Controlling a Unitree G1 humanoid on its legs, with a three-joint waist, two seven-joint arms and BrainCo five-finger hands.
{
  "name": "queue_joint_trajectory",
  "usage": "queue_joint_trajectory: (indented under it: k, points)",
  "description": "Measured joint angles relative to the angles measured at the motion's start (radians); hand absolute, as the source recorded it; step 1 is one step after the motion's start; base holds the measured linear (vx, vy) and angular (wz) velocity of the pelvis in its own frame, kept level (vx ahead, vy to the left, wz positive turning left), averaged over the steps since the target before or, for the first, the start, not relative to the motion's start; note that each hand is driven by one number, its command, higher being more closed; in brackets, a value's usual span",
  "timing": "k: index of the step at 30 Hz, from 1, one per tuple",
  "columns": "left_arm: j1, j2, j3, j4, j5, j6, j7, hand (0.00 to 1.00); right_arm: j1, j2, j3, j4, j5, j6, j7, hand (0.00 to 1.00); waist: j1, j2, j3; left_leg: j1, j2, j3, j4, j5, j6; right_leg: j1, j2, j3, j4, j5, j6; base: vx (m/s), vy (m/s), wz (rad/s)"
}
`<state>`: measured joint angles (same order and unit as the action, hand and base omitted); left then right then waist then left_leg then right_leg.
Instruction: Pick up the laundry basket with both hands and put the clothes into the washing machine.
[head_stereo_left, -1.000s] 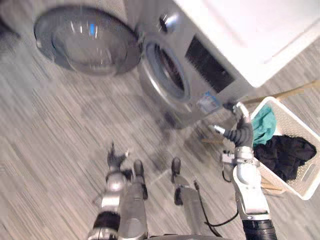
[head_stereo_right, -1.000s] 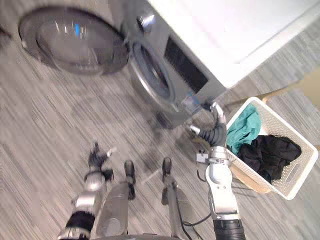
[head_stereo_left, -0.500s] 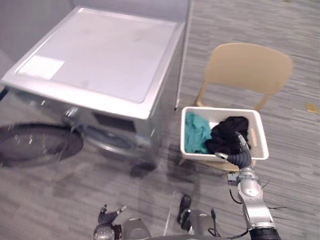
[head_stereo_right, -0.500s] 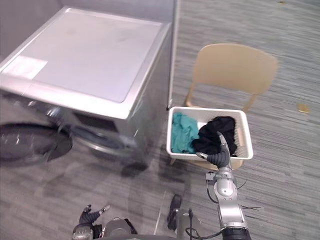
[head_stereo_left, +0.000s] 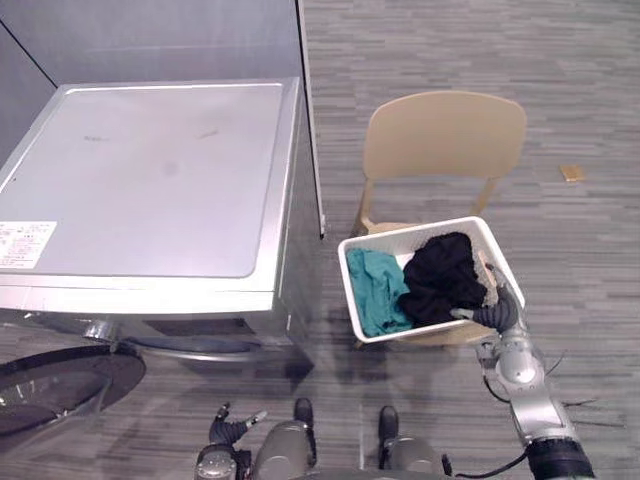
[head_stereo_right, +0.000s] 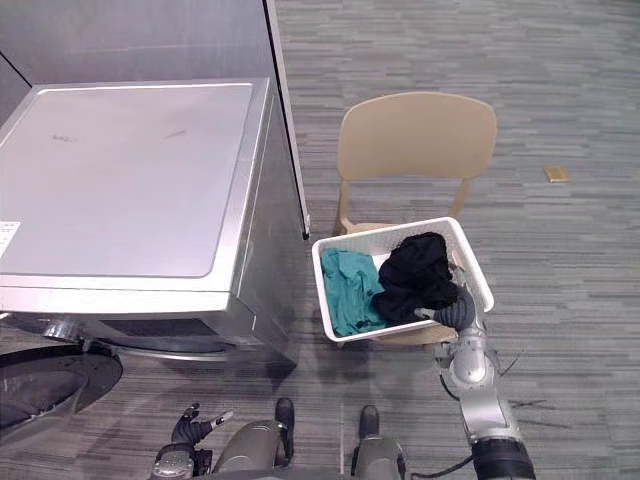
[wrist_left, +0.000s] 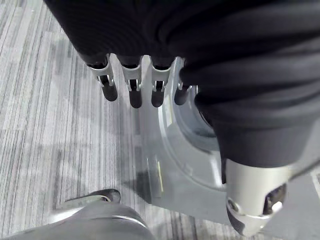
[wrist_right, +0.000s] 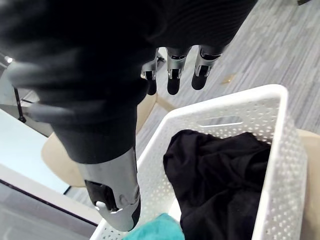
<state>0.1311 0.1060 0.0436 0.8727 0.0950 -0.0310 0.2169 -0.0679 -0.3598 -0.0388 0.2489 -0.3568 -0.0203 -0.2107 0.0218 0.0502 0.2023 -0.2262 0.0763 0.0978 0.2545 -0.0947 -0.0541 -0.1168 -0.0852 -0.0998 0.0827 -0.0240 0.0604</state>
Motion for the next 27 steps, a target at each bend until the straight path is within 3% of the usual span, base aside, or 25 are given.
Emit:
queue_joint_trajectory:
  k: [2, 6, 11, 12, 15, 19, 20, 27]
  points:
    - [-0.024, 0.006, -0.008, 0.002, -0.001, -0.005, 0.000, 0.00, -0.119, -0.018, 0.074, 0.079, -0.006, -0.001, 0.002, 0.00, 0.007, 0.001, 0.039, -0.039, -0.013, 0.013, 0.003, 0.004, 0.007, -0.048, -0.013, 0.017, 0.007, 0.008, 0.018, -0.02, 0.115, -0.13]
    - [-0.083, 0.002, -0.016, -0.003, -0.013, -0.024, 0.002, 0.00, -0.315, -0.041, 0.151, 0.236, 0.003, 0.003, 0.016, 0.00, 0.042, 0.017, 0.130, -0.125, -0.026, -0.012, 0.004, 0.027, 0.040, -0.124, -0.022, -0.007, 0.021, 0.023, 0.017, -0.07, 0.052, 0.19]
    - [-0.116, 0.003, -0.014, -0.004, -0.026, -0.024, 0.007, 0.00, -0.536, -0.060, 0.201, 0.398, 0.015, 0.009, 0.009, 0.00, 0.062, 0.024, 0.217, -0.187, -0.036, -0.049, -0.011, 0.065, 0.045, -0.175, -0.026, -0.037, 0.025, 0.034, 0.013, -0.03, -0.005, 0.27]
    - [-0.120, 0.001, -0.014, -0.014, -0.035, -0.025, 0.009, 0.00, -0.604, -0.075, 0.211, 0.451, 0.016, 0.015, -0.003, 0.00, 0.081, 0.026, 0.230, -0.215, -0.040, -0.062, -0.015, 0.078, 0.043, -0.206, -0.027, -0.040, 0.038, 0.034, 0.012, -0.03, -0.007, 0.25]
    - [-0.148, -0.008, -0.014, -0.014, -0.056, -0.027, 0.029, 0.00, -0.712, -0.098, 0.216, 0.541, 0.037, 0.032, -0.026, 0.00, 0.116, 0.031, 0.234, -0.268, -0.047, -0.080, -0.059, 0.119, 0.041, -0.275, -0.034, -0.065, 0.058, 0.035, 0.010, -0.02, -0.012, 0.26]
    - [-0.179, -0.028, 0.000, -0.028, -0.067, -0.038, 0.048, 0.00, -0.760, -0.096, 0.245, 0.564, 0.054, 0.050, -0.053, 0.00, 0.141, 0.033, 0.247, -0.301, -0.050, -0.110, -0.092, 0.150, 0.035, -0.330, -0.043, -0.092, 0.105, 0.024, -0.005, -0.01, -0.013, 0.24]
    - [-0.183, -0.031, 0.002, -0.034, -0.067, -0.038, 0.049, 0.00, -0.760, -0.096, 0.244, 0.564, 0.056, 0.051, -0.057, 1.00, 0.142, 0.033, 0.247, -0.303, -0.051, -0.113, -0.102, 0.156, 0.034, -0.339, -0.044, -0.094, 0.114, 0.021, -0.006, -0.02, -0.025, 0.20]
    - [-0.198, -0.078, 0.037, -0.112, -0.131, -0.042, 0.075, 0.00, -0.757, -0.027, 0.182, 0.496, 0.217, 0.070, -0.110, 1.00, 0.129, 0.026, 0.251, -0.308, -0.048, -0.113, -0.159, 0.187, 0.019, -0.396, -0.054, -0.107, 0.186, -0.026, -0.020, -0.03, -0.049, 0.07]
